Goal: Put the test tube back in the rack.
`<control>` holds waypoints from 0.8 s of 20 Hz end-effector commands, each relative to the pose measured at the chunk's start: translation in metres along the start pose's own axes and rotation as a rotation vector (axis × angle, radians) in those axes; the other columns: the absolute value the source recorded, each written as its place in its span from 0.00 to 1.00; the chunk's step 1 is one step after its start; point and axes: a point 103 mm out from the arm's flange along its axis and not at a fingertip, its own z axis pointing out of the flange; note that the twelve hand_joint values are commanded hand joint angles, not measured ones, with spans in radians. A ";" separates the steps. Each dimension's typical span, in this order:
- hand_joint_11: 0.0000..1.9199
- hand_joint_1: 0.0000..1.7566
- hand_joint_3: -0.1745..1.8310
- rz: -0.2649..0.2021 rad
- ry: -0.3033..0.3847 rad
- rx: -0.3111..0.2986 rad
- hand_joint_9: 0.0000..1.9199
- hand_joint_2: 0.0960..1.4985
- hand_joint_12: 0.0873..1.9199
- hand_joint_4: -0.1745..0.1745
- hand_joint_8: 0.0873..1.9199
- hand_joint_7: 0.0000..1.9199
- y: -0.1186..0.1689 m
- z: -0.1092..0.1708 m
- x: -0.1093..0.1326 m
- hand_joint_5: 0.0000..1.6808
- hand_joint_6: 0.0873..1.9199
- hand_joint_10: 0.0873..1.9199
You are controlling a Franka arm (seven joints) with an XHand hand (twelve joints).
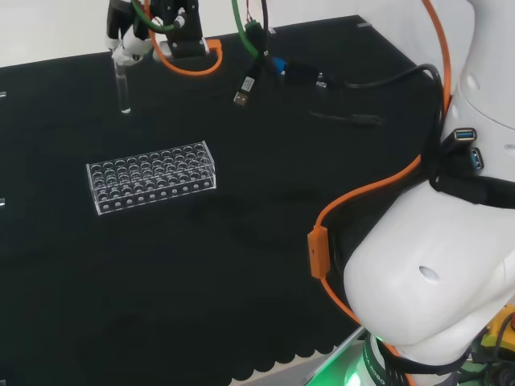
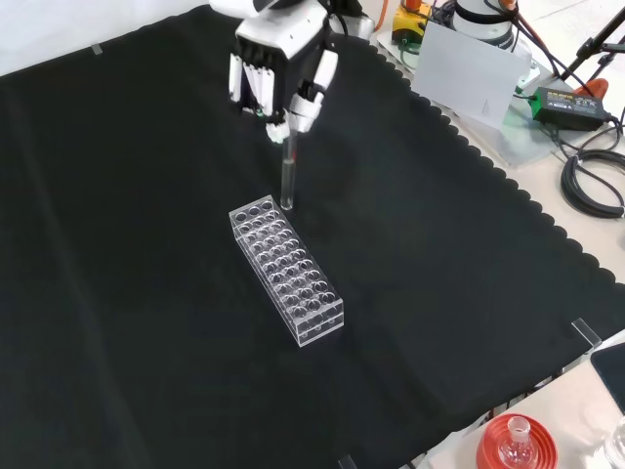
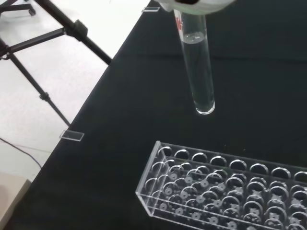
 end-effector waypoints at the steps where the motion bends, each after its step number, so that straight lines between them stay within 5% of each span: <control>1: 0.48 0.81 0.00 0.011 0.008 0.015 0.75 0.66 0.58 0.00 0.24 0.74 0.003 0.008 -0.006 0.80 0.16 0.00; 16: 0.48 0.81 0.00 0.050 0.017 0.112 0.75 0.66 0.58 0.00 0.24 0.74 0.012 0.068 -0.021 0.80 0.16 0.00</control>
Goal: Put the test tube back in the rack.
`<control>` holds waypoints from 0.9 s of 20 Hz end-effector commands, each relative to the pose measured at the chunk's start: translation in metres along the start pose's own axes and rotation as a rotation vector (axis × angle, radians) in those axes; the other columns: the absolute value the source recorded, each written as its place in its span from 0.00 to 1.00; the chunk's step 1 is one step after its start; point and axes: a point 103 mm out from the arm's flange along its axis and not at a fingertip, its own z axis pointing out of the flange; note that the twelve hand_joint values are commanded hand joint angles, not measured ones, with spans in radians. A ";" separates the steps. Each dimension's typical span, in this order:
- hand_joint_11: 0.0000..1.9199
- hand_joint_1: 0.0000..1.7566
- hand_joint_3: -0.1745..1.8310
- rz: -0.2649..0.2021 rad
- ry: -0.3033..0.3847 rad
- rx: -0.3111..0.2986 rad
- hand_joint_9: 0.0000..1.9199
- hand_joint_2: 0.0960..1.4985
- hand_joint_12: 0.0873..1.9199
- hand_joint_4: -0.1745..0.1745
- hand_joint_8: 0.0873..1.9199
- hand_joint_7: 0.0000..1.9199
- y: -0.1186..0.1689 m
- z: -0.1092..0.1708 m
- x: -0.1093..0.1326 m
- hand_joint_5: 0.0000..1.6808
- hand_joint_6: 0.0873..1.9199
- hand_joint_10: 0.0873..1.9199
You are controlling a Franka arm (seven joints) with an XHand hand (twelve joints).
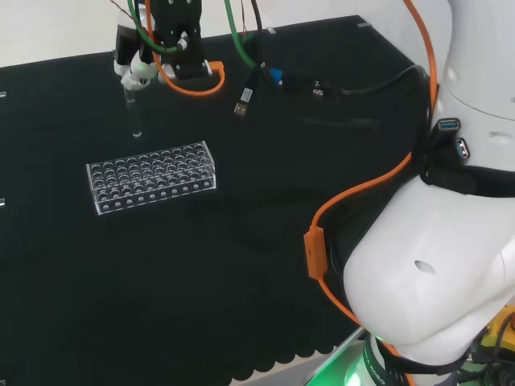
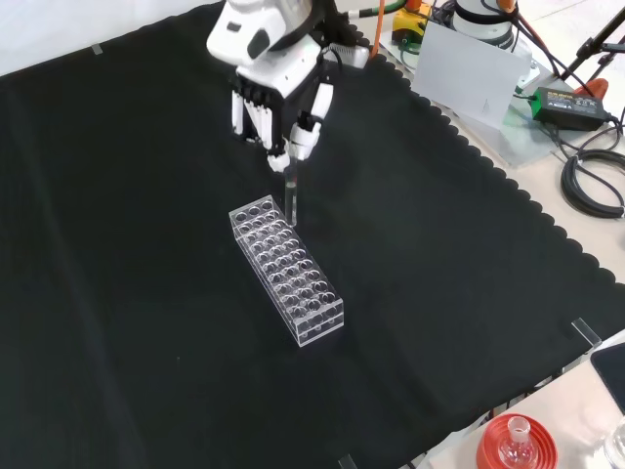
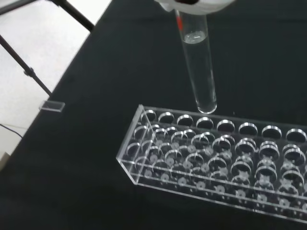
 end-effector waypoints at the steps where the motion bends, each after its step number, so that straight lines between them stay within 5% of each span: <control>1: 0.48 0.81 0.00 0.013 0.015 0.034 0.75 0.66 0.58 0.00 0.24 0.74 0.007 0.024 -0.003 0.80 0.16 0.00; 18: 0.48 0.81 0.00 -0.027 0.029 0.046 0.75 0.66 0.58 0.00 0.25 0.74 0.036 0.040 0.009 0.80 0.16 0.00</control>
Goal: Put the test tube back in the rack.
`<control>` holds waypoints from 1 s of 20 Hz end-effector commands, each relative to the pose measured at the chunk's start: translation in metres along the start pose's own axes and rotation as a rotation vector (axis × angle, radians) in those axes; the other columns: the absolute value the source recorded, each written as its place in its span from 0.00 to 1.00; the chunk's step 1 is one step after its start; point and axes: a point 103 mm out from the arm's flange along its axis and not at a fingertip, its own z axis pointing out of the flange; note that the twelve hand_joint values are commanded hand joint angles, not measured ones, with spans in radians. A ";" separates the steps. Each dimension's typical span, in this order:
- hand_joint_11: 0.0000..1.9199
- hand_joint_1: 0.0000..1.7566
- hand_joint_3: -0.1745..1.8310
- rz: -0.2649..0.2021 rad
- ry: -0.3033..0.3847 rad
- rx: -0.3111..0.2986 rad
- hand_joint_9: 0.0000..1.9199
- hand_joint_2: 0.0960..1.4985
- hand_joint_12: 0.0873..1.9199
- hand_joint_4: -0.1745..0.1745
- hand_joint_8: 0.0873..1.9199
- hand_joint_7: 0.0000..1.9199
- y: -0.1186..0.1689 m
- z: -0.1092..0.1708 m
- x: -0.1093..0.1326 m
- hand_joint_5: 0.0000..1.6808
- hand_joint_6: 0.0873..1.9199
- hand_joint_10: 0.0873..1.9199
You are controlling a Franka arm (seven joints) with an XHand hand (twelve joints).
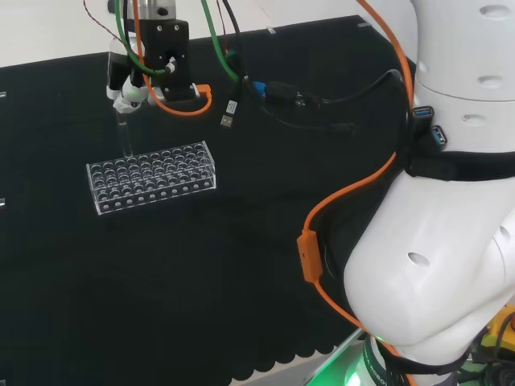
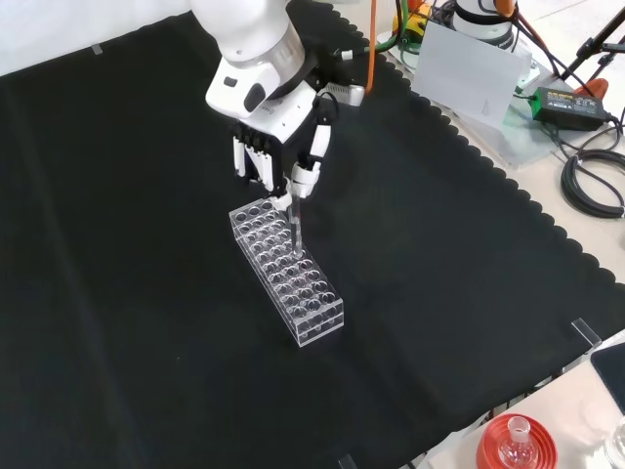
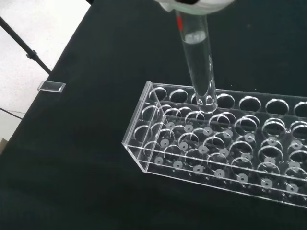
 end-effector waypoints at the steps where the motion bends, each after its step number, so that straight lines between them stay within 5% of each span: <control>1: 0.48 0.81 0.00 -0.009 -0.001 0.007 0.75 0.66 0.58 0.00 0.25 0.74 0.006 0.003 0.002 0.80 0.16 0.00; 20: 0.48 0.81 0.00 -0.005 0.020 0.038 0.75 0.66 0.58 0.00 0.25 0.74 0.016 0.024 -0.008 0.80 0.16 0.00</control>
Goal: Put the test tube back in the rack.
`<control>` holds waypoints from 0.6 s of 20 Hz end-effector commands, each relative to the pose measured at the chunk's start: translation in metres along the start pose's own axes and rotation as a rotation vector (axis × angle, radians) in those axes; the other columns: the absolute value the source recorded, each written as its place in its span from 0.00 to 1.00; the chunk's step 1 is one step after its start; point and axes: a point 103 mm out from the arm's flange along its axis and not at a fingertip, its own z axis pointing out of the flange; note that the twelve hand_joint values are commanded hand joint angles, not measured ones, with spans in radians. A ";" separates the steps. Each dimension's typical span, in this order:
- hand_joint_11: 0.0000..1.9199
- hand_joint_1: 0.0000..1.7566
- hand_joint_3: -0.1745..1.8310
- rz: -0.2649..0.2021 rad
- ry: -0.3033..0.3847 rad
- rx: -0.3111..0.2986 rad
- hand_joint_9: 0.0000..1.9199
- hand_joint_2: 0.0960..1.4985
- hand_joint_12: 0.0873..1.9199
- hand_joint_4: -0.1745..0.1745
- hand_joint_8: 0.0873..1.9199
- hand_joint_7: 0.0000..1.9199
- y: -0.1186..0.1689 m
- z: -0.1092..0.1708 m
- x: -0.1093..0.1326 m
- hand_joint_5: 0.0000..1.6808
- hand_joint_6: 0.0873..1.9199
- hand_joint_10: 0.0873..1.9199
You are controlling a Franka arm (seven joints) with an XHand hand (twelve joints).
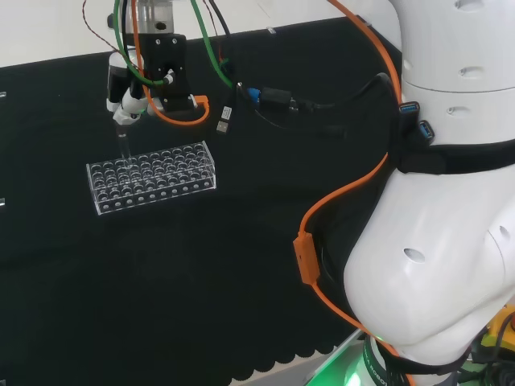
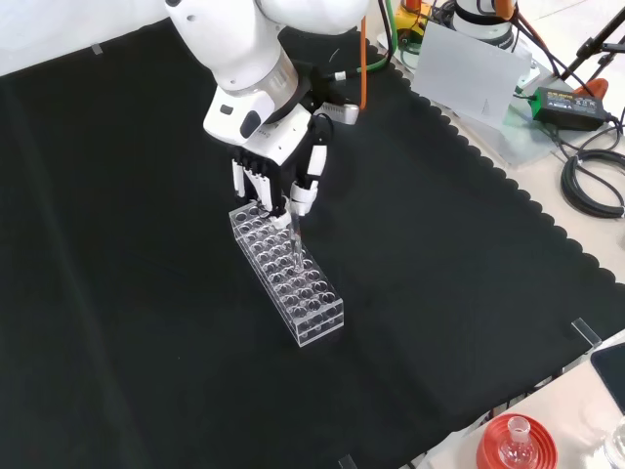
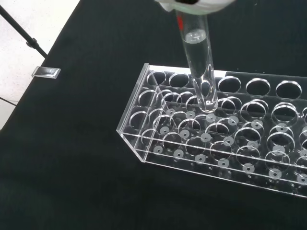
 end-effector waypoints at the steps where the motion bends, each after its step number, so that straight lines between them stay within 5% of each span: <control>1: 0.48 0.81 0.00 0.003 0.011 0.005 0.75 0.66 0.58 0.00 0.25 0.74 0.002 0.001 -0.004 0.80 0.16 0.00; 12: 0.48 0.81 0.00 0.009 0.015 -0.002 0.75 0.66 0.58 0.00 0.25 0.74 0.004 0.004 -0.015 0.80 0.16 0.00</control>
